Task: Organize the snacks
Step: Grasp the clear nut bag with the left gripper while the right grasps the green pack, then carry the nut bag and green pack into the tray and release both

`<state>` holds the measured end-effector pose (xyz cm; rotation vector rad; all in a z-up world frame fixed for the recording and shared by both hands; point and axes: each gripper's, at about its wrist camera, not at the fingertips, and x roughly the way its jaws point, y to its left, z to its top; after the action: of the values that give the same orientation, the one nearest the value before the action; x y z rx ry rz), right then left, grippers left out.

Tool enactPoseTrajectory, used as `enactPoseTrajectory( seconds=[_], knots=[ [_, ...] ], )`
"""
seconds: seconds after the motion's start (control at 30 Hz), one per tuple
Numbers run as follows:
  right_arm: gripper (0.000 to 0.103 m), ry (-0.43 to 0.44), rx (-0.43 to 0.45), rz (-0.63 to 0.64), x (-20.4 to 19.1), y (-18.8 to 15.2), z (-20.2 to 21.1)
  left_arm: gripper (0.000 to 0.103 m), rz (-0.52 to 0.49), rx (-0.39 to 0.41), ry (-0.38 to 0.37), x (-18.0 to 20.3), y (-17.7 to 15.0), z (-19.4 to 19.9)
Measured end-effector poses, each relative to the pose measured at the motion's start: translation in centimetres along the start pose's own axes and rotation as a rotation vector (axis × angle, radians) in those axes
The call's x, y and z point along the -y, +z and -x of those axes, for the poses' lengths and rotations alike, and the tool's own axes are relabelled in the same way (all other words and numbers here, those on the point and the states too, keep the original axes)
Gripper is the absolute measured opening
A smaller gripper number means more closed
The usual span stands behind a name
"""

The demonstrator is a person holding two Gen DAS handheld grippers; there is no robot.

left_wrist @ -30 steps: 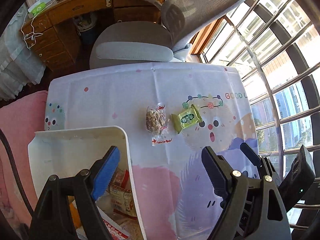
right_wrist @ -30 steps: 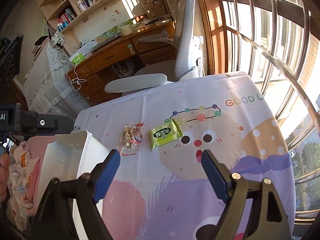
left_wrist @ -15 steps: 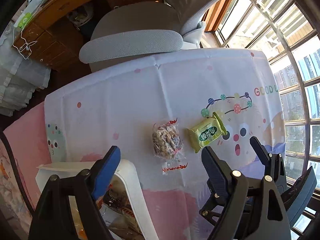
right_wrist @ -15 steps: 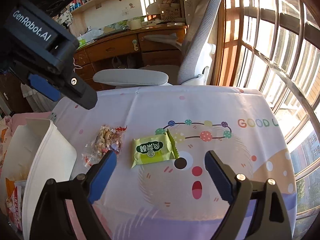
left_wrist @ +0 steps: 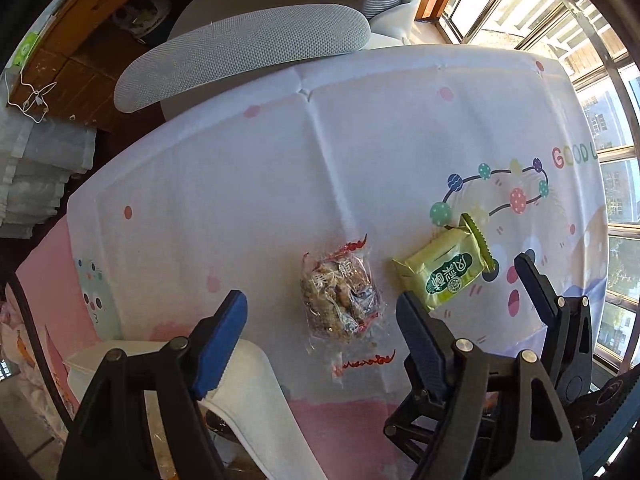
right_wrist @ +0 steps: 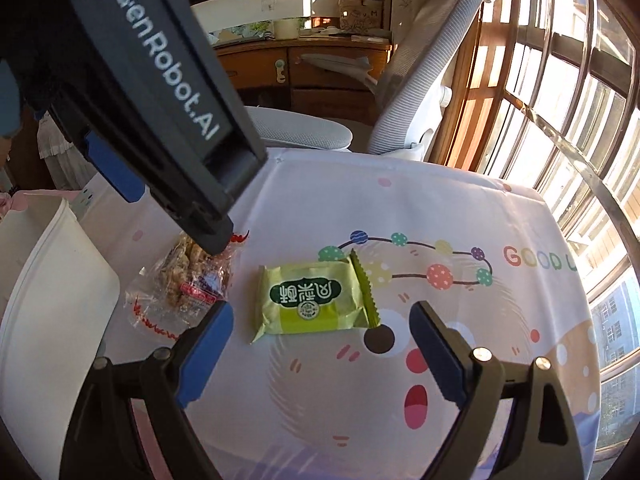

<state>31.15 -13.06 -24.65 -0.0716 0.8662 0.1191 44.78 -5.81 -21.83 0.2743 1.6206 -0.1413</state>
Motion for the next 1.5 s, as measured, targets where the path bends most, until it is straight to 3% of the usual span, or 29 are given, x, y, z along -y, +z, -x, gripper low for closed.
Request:
enactPoseTrajectory(
  seconds=[0.17,0.27,0.47,0.57,0.9,1.1,1.5],
  knots=[
    [0.090,0.009,-0.015,-0.003,-0.1,0.0,-0.7,0.072,-0.002,-0.024,0.011,-0.1,0.3,-1.0],
    [0.089,0.006,-0.017,0.002,-0.2,0.1,-1.2,0.064,0.002,-0.037,0.004,-0.1,0.4,-1.6],
    [0.076,0.031,-0.024,0.022,-0.5,0.2,-1.7,0.060,0.015,-0.060,-0.034,-0.6,0.5,-2.8],
    [0.071,0.027,-0.024,0.037,-0.8,0.2,-1.7,0.044,0.042,-0.069,-0.077,-0.7,0.5,-3.0],
    [0.054,0.030,-0.036,0.039,-1.0,0.0,-1.0,0.042,0.089,-0.059,-0.103,-2.4,0.3,-3.3],
    [0.053,0.053,-0.074,0.039,-1.0,0.3,-0.9,0.032,0.100,-0.034,-0.108,-2.6,0.2,-2.5],
    [0.053,0.085,-0.138,-0.011,0.2,-1.3,2.3,0.031,0.108,-0.019,-0.087,-1.6,-1.4,-1.3]
  ],
)
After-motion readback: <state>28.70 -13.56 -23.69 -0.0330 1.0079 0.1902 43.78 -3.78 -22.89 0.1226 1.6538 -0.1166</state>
